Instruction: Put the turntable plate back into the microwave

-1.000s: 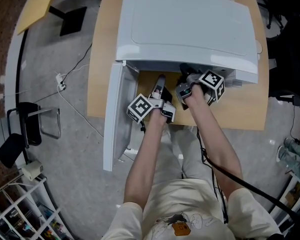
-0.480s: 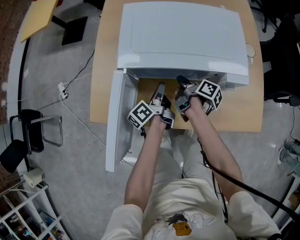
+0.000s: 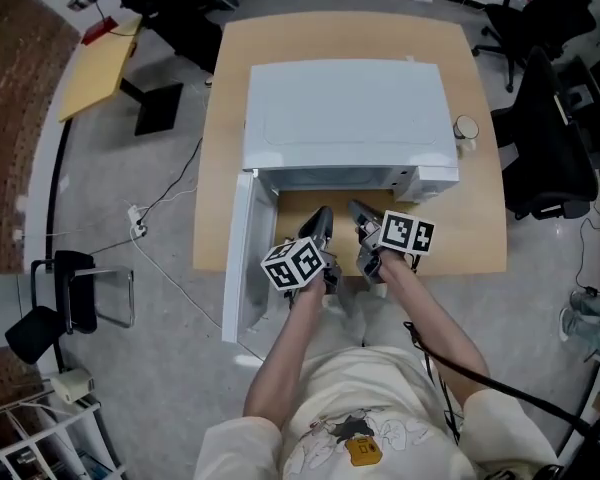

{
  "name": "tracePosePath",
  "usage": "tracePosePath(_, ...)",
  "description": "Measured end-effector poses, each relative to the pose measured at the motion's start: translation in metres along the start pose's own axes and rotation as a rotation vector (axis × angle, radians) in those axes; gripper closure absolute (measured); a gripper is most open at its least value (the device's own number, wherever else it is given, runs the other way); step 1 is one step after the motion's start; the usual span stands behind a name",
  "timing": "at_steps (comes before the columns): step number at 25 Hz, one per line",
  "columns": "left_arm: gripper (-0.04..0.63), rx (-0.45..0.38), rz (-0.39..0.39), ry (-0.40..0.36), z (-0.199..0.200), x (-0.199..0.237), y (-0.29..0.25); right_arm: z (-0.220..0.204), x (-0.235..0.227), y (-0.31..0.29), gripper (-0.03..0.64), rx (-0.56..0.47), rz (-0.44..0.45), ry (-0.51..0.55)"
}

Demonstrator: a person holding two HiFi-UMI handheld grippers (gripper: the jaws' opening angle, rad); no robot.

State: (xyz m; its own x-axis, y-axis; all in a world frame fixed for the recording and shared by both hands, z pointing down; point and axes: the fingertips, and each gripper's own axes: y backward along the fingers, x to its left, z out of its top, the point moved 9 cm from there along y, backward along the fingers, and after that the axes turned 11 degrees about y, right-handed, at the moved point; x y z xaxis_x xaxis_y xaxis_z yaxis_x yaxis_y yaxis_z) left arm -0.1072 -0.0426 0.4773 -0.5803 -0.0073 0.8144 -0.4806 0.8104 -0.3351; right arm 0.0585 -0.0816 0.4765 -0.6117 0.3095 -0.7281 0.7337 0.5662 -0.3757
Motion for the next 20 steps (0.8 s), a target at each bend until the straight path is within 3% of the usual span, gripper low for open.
tracePosePath(5,0.598,0.043,0.081,-0.213,-0.017,-0.025,0.029,-0.005,0.022,0.026,0.611,0.004,-0.055,0.337)
tracePosePath(10,0.597,0.046,0.09,-0.296,-0.037,-0.033,0.048,-0.02,0.032,0.043,0.611,-0.013,-0.157,0.51)
tracePosePath(14,0.597,0.056,0.092,-0.387,-0.044,-0.038,0.054,-0.038,0.031,0.053,0.611,0.008,-0.19,0.58)
tracePosePath(20,0.597,0.068,0.09,-0.367,-0.048,-0.037,0.052,-0.045,0.033,0.057,0.611,0.042,-0.189,0.618)
